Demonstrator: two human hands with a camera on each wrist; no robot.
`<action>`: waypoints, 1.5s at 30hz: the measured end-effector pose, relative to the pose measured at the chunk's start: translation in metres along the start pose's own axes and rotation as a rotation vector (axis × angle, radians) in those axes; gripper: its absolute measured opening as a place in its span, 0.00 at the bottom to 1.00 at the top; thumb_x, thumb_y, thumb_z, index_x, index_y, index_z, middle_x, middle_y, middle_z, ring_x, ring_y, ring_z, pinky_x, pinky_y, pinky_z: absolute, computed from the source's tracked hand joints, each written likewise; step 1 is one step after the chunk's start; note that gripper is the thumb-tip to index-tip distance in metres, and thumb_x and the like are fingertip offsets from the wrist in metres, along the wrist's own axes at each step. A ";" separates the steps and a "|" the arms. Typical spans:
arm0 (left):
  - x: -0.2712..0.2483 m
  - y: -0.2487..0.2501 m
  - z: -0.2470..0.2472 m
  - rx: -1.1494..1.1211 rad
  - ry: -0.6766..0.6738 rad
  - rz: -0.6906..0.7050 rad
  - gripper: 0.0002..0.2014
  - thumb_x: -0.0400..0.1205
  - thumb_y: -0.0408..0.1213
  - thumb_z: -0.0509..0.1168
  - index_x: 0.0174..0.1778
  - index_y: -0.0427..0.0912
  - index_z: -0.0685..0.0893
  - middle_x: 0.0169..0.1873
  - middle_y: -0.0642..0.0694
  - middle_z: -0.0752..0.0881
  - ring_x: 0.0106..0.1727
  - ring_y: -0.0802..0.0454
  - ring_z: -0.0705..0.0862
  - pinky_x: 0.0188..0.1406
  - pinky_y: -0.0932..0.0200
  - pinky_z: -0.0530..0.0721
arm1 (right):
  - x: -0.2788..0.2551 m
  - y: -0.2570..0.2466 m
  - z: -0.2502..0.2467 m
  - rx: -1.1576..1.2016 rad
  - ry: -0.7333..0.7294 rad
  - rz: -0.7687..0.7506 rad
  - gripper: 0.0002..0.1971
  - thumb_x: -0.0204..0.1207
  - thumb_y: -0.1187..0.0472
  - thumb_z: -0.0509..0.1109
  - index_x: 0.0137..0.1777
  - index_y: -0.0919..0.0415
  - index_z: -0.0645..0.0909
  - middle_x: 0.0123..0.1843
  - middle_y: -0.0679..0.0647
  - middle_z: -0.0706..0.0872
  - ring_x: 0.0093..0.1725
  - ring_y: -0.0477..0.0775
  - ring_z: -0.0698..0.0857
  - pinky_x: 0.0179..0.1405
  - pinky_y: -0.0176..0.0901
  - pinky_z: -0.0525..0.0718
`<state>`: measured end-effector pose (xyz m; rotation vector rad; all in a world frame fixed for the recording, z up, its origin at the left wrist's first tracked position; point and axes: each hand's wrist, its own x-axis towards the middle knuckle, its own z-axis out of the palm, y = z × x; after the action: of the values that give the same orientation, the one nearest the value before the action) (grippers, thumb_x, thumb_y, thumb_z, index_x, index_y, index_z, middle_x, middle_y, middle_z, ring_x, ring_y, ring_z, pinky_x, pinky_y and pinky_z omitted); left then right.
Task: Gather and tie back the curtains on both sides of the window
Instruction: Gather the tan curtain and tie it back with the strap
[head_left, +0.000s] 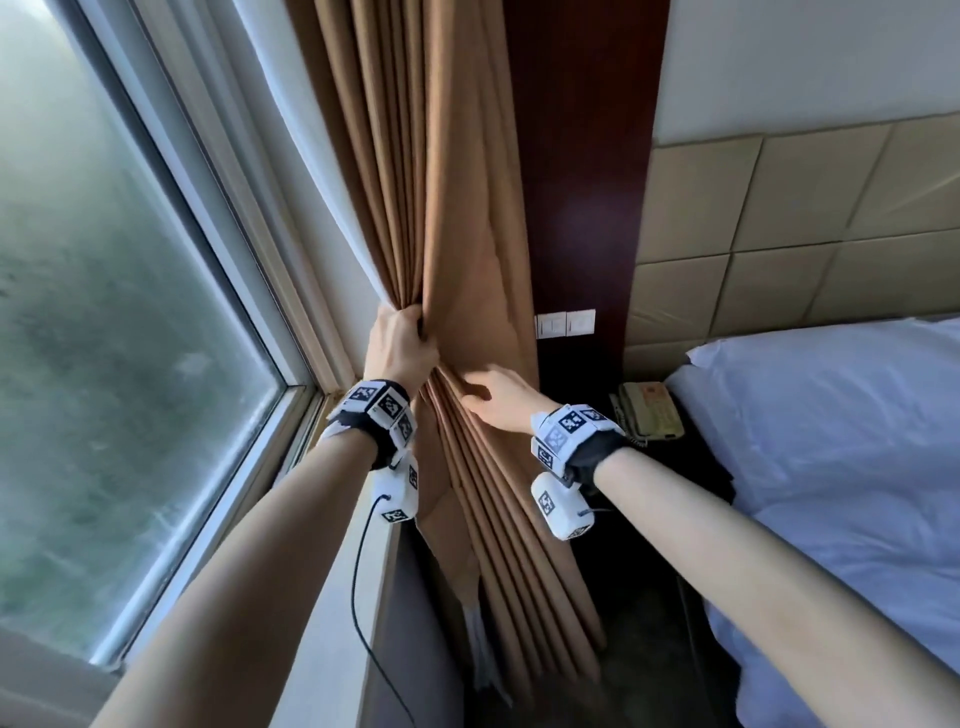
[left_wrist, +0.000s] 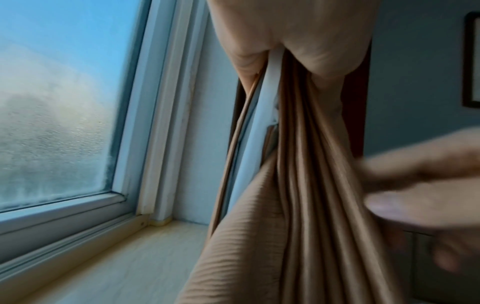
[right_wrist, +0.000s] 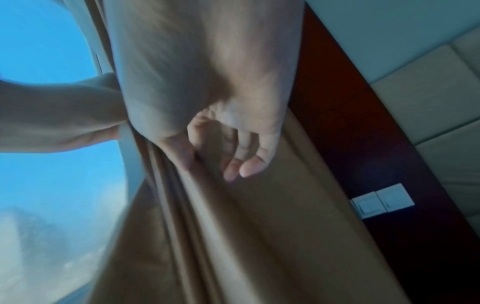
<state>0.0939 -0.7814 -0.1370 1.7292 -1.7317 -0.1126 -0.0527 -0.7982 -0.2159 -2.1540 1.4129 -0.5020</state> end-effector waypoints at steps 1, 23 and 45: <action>0.000 -0.006 0.000 0.010 0.030 -0.016 0.05 0.77 0.31 0.65 0.41 0.34 0.85 0.47 0.31 0.79 0.46 0.32 0.82 0.45 0.54 0.81 | 0.004 0.012 -0.003 -0.044 -0.052 0.014 0.22 0.83 0.56 0.61 0.76 0.58 0.74 0.78 0.60 0.72 0.81 0.59 0.63 0.81 0.49 0.59; 0.043 -0.014 0.029 0.185 0.299 -0.260 0.06 0.76 0.33 0.66 0.37 0.35 0.86 0.39 0.36 0.77 0.41 0.34 0.81 0.42 0.52 0.83 | 0.224 0.112 -0.076 0.206 0.120 0.249 0.68 0.60 0.41 0.82 0.83 0.46 0.30 0.85 0.64 0.43 0.82 0.69 0.58 0.79 0.60 0.63; 0.043 -0.018 0.027 0.152 0.275 -0.311 0.07 0.77 0.37 0.66 0.46 0.40 0.87 0.51 0.35 0.79 0.49 0.32 0.83 0.53 0.45 0.85 | 0.109 0.112 -0.050 0.173 0.613 0.095 0.18 0.74 0.69 0.62 0.63 0.70 0.77 0.43 0.76 0.86 0.44 0.78 0.85 0.41 0.60 0.82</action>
<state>0.1002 -0.8331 -0.1502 2.0115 -1.2950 0.1189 -0.1200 -0.9454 -0.2397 -1.8578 1.6896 -1.2753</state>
